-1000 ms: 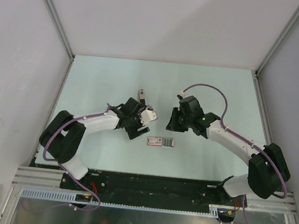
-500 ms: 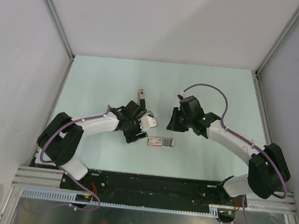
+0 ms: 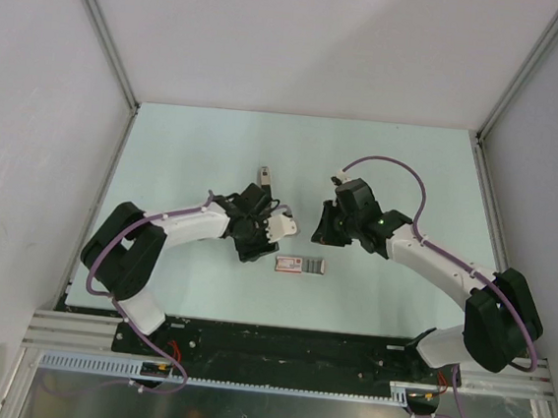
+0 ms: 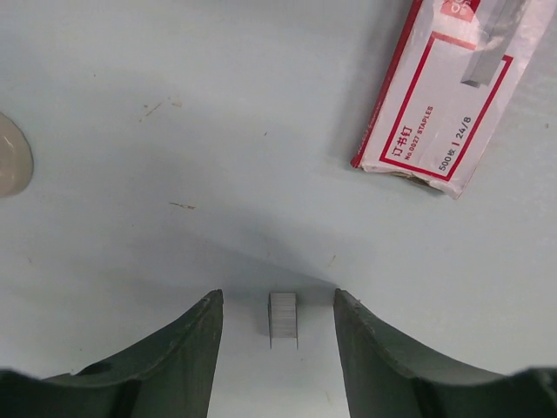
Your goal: Unload the staples from the stapler
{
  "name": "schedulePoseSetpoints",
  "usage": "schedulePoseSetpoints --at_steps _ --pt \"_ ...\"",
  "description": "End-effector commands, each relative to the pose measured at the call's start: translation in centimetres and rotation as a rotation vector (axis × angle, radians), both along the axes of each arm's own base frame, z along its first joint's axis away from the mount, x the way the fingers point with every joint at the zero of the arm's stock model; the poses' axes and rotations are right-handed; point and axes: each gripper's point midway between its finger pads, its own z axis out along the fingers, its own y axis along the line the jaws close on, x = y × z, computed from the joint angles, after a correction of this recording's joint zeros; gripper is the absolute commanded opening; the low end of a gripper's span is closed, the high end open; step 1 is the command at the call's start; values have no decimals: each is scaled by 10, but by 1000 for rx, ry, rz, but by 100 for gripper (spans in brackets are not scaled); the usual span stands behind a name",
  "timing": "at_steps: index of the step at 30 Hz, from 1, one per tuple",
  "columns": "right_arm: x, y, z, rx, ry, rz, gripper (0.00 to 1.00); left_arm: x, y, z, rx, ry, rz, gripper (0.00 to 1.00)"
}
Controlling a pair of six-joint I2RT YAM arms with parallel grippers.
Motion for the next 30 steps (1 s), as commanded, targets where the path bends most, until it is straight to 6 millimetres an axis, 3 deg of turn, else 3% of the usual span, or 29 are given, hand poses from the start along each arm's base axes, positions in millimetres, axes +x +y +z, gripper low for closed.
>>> schedulePoseSetpoints --at_steps 1,8,21,30 --pt "0 2 12 17 -32 8 10 3 -10 2 -20 2 -47 57" --pt "-1 0 11 13 -31 5 9 -6 1 -6 18 18 -56 47" --pt "-2 -1 15 18 -36 -2 8 -12 14 -13 59 32 -51 43" --pt "-1 0 16 27 -38 -3 6 -15 19 -15 65 40 -39 30"
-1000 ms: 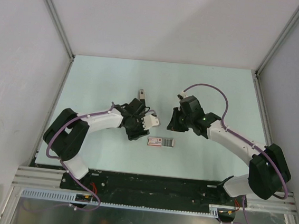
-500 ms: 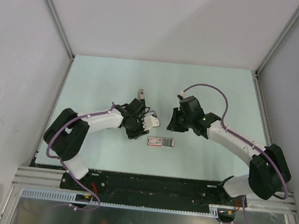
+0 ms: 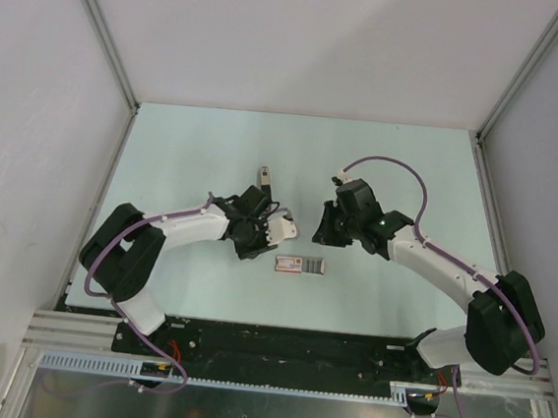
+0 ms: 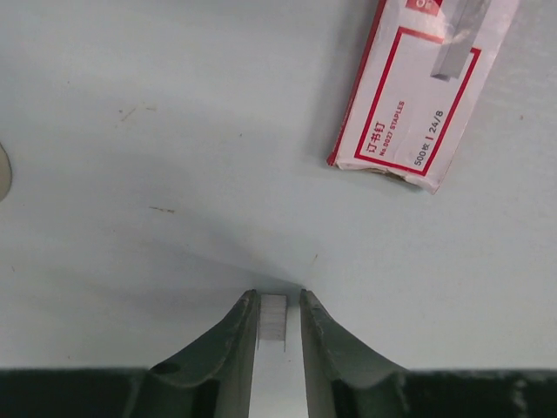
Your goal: Unload the staples from the stapler
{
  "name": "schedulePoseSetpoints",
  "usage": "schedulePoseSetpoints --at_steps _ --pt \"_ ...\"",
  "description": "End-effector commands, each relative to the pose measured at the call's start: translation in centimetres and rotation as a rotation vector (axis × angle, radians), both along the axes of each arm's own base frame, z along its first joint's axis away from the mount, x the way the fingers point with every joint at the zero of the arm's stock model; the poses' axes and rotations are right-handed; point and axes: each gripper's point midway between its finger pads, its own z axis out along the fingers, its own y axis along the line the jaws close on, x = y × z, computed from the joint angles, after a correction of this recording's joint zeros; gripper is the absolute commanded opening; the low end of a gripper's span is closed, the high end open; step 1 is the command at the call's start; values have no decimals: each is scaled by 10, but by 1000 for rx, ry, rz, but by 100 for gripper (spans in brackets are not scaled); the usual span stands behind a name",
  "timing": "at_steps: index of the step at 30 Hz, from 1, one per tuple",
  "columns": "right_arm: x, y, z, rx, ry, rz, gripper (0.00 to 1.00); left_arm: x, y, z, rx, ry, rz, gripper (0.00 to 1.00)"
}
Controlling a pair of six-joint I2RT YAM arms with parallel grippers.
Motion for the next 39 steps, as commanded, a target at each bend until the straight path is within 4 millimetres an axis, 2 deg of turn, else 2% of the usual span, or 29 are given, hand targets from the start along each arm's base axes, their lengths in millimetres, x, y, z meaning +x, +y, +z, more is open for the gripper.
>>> schedulePoseSetpoints --at_steps 1,7,12,15,17,20,24,27,29,33,36,39 --pt "1 1 13 27 -33 -2 6 -10 19 -12 70 29 -14 29" --pt "2 -1 15 26 -36 -8 5 -8 18 -9 69 21 -12 3" --pt "5 -3 19 39 -47 -12 5 -3 11 6 32 -1 -2 0" --pt "8 -6 25 51 -62 -15 5 2 -1 27 -25 -13 1 0" --pt "10 -8 34 69 -89 -10 6 5 -15 50 -95 -19 2 0" --pt "14 -8 53 106 -156 9 10 11 -41 99 -244 -47 -7 0" --pt "16 -5 89 195 -254 54 18 19 -77 183 -496 -58 -10 0" --pt "14 -3 117 274 -323 89 28 20 -94 242 -686 7 -7 0" --pt "12 -1 136 325 -371 111 37 20 -102 273 -789 80 -2 0" --pt "1 2 173 407 -471 153 51 19 -107 312 -941 243 10 0" --pt "-8 5 196 450 -539 176 57 17 -106 329 -1032 364 17 0" --pt "-14 9 214 512 -579 200 59 13 -107 338 -1087 465 19 0"
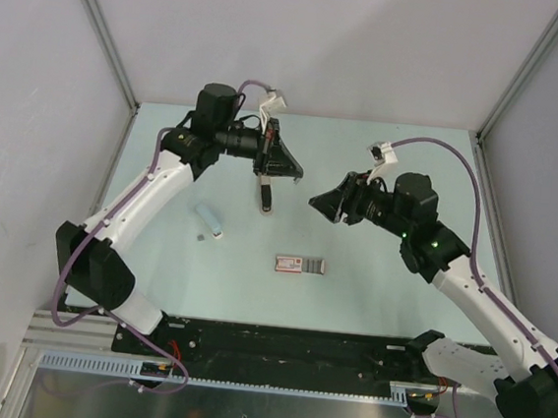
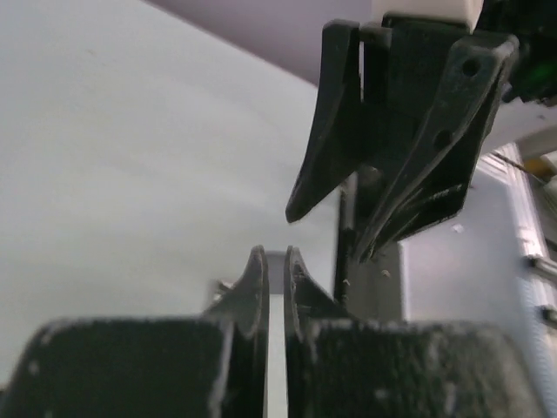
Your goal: Unload the staples from the stapler
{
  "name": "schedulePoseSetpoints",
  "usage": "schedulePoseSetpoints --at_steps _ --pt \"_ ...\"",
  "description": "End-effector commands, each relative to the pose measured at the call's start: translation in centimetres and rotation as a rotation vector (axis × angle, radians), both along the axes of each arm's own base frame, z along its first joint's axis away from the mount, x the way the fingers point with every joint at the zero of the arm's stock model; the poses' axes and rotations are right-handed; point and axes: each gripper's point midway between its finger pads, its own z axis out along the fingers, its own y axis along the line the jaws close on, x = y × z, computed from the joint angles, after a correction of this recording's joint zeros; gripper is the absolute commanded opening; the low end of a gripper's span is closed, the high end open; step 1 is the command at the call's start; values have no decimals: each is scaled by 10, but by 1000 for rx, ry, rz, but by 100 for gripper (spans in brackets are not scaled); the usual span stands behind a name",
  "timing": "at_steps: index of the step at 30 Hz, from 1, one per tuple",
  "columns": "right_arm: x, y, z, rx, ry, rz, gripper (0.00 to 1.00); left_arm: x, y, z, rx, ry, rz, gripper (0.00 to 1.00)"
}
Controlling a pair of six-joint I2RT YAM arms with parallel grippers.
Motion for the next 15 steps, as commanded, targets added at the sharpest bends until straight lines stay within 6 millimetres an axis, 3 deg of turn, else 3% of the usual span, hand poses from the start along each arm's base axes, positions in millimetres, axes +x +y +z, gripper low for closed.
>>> schedulePoseSetpoints --at_steps 1,7,15 --pt "-12 11 52 133 -152 77 59 -24 -5 27 -155 240 -141 0" --pt "-19 20 69 181 -206 115 59 -27 -4 43 -293 355 -159 0" --pt "-19 27 76 243 -193 136 58 -27 -3 42 -324 391 -150 0"
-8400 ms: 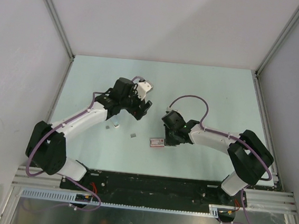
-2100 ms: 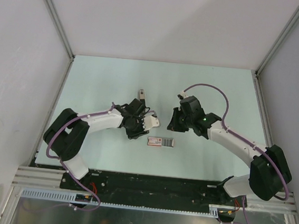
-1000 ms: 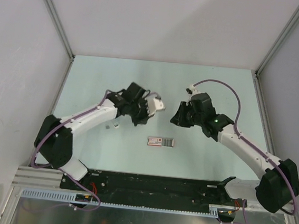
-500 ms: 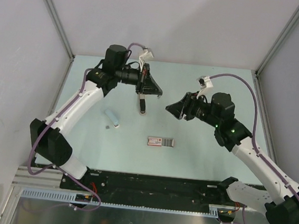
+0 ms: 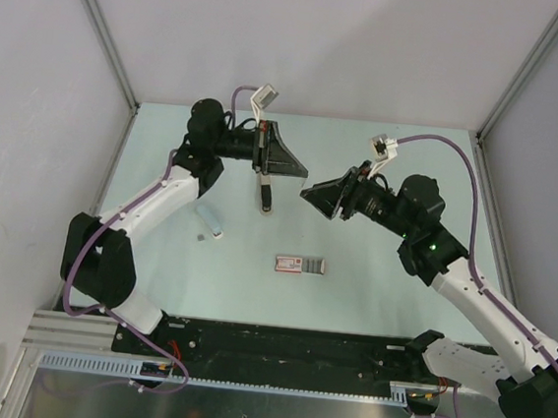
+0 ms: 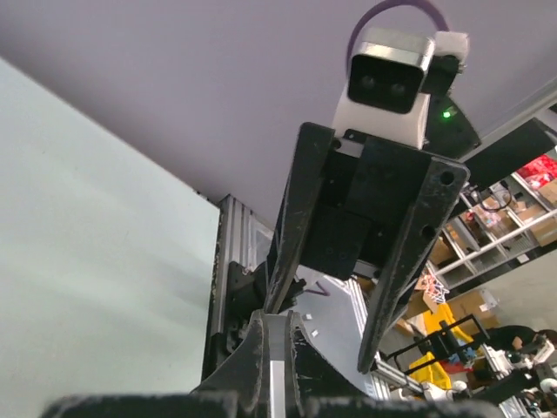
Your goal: Unload the staples from the stapler
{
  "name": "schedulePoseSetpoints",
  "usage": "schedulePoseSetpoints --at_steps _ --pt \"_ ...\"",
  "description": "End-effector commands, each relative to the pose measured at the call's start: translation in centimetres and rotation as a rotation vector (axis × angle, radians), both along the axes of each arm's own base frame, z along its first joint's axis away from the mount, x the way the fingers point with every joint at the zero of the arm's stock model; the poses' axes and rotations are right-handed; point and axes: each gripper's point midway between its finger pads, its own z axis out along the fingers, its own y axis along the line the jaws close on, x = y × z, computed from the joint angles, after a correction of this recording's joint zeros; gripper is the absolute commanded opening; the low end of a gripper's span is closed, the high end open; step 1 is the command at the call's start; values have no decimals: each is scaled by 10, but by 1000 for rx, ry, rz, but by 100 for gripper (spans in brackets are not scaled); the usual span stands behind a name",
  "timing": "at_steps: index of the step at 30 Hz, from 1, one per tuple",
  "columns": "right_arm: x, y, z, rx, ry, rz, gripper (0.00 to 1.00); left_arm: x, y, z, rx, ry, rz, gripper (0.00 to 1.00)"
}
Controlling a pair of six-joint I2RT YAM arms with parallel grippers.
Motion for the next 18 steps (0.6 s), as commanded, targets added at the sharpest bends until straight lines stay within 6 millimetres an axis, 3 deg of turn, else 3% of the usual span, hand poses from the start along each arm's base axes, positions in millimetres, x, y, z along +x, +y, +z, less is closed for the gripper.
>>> schedulePoseSetpoints --at_steps 1,9,18 --pt "-1 6 18 76 -26 31 57 -11 5 24 -64 -32 -37 0" --pt "4 11 15 95 3 42 53 -15 6 26 -76 -27 -42 0" --pt "8 16 17 127 20 54 36 -18 7 24 -77 -32 -44 0"
